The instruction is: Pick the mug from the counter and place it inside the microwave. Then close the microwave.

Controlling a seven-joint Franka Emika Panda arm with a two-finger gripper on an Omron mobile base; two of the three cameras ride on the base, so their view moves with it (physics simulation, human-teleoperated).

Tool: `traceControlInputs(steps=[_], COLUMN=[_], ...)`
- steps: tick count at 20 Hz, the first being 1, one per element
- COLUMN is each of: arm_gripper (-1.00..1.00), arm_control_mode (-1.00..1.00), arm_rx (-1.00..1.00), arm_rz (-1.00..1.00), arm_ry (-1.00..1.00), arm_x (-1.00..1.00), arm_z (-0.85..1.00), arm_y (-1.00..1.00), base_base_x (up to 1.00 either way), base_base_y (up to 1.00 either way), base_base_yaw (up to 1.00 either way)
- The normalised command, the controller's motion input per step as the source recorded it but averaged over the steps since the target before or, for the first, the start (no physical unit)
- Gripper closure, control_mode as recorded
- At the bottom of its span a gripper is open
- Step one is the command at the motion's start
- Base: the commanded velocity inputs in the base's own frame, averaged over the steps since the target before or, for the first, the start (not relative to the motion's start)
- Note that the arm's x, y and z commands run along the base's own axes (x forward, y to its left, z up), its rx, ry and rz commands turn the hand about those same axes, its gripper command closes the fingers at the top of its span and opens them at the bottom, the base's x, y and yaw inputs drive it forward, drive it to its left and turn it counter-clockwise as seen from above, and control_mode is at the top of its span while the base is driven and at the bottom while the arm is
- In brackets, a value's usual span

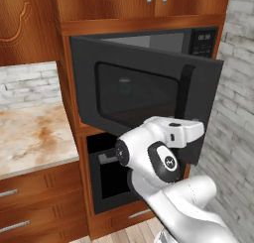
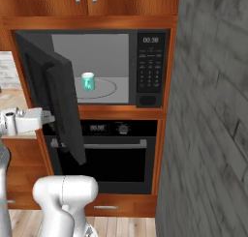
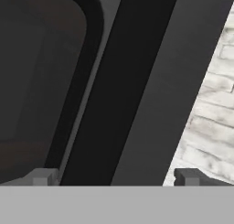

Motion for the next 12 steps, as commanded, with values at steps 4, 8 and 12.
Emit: traceControlInputs(steps=[4,8,12], arm_gripper=[-1.0,-1.0,-1.0], arm_control_mode=[-1.0,-1.0,-1.0], arm_rx=[0.0,0.0,0.0], arm_rz=[0.1,0.13,0.13], arm_ry=[0.0,0.0,0.0], arm_x=[0.36,0.31,0.21], arm_z=[0.0,0.0,0.01], arm_y=[-0.61,-0.63,-0.58], base_base_x=[0.0,0.0,0.0], base_base_y=[0.0,0.0,0.0], base_base_yaw=[0.0,0.0,0.0])
